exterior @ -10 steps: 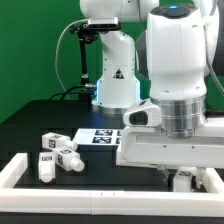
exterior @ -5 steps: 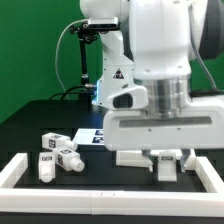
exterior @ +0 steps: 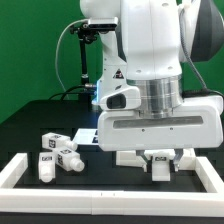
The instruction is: Assemble one leg
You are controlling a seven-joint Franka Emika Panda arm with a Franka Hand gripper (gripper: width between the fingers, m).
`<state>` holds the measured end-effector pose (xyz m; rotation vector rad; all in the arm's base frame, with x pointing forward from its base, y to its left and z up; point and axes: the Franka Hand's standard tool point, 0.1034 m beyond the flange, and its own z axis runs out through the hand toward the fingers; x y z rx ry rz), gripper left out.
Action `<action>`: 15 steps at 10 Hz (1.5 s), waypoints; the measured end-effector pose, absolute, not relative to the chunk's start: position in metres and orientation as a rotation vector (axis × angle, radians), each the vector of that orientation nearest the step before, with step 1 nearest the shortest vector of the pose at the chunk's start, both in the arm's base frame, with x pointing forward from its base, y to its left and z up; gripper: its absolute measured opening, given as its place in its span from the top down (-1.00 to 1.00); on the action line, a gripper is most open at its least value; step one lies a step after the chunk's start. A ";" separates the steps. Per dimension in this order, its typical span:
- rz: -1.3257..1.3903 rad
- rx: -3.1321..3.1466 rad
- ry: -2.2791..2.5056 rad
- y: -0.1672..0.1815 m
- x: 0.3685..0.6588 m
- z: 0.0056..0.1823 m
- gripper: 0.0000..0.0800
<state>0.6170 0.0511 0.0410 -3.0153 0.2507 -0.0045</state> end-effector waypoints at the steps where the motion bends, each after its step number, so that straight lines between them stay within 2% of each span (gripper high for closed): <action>1: -0.005 -3.017 0.239 0.051 0.616 0.040 0.29; 3: -0.008 -3.040 0.105 0.032 0.593 0.037 0.29; 5: -0.006 -3.065 -0.003 -0.012 0.554 0.045 0.29; 7: -0.024 -3.073 0.007 -0.022 0.546 0.061 0.29; 11: -0.020 -3.071 0.014 -0.020 0.545 0.060 0.29; 13: -0.023 -3.067 -0.069 -0.035 0.540 0.061 0.29; 15: -0.016 -3.079 -0.135 -0.061 0.498 0.063 0.29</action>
Offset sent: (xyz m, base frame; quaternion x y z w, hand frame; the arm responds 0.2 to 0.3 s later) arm -0.0929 -0.0738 0.0006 -0.0036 0.0132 -0.0890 0.9959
